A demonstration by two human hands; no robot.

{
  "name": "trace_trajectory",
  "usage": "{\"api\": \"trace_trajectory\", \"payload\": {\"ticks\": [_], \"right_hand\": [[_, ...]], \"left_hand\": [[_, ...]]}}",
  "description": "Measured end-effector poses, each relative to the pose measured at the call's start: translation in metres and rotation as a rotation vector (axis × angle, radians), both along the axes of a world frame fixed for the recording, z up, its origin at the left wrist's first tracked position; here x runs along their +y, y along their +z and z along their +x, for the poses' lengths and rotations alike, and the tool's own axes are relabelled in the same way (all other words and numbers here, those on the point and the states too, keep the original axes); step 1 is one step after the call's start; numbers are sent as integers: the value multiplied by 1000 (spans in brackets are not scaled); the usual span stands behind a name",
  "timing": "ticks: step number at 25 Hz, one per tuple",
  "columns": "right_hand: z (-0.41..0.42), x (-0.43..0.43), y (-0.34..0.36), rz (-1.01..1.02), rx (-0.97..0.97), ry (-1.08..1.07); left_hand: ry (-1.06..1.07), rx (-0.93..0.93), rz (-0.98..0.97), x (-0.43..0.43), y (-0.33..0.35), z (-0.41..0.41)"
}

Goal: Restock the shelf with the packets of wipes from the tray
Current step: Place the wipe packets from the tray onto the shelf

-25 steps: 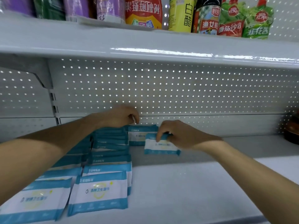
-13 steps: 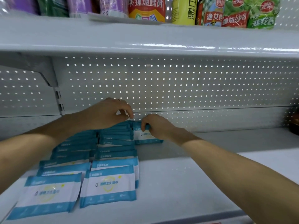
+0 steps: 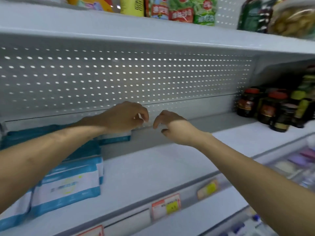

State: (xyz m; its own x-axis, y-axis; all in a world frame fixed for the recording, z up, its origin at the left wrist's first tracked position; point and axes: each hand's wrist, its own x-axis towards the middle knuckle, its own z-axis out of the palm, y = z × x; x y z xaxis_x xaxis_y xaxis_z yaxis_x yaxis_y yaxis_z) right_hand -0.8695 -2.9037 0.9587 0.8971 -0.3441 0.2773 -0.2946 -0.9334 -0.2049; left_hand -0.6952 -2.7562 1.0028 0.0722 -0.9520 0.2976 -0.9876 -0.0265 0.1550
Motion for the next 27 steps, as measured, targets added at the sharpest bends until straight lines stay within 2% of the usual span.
{"api": "trace_trajectory", "payload": {"ticks": [3,8,14,17,19,24,27], "right_hand": [[-81,-12,-7,-33,-14,-170],[-206,-15,-25,-21,-44,-455],[-328,26,-70,-5,-23,-730],[-374,61,-121,94,-4,-861],[-394,91,-162,221,51,-912],[-423,166,-245,578,264,-911],[-431,192,-276,641,281,-932]], "left_hand": [[-51,-16,62,-52,-11,-55],[-200,1,-2,-115,-35,-154],[-465,97,-42,-122,-106,-270],[-625,105,28,-107,-166,-316],[-687,95,141,-91,-210,-338],[-826,23,412,-51,-297,-366],[-845,17,507,-38,-324,-368]]}}
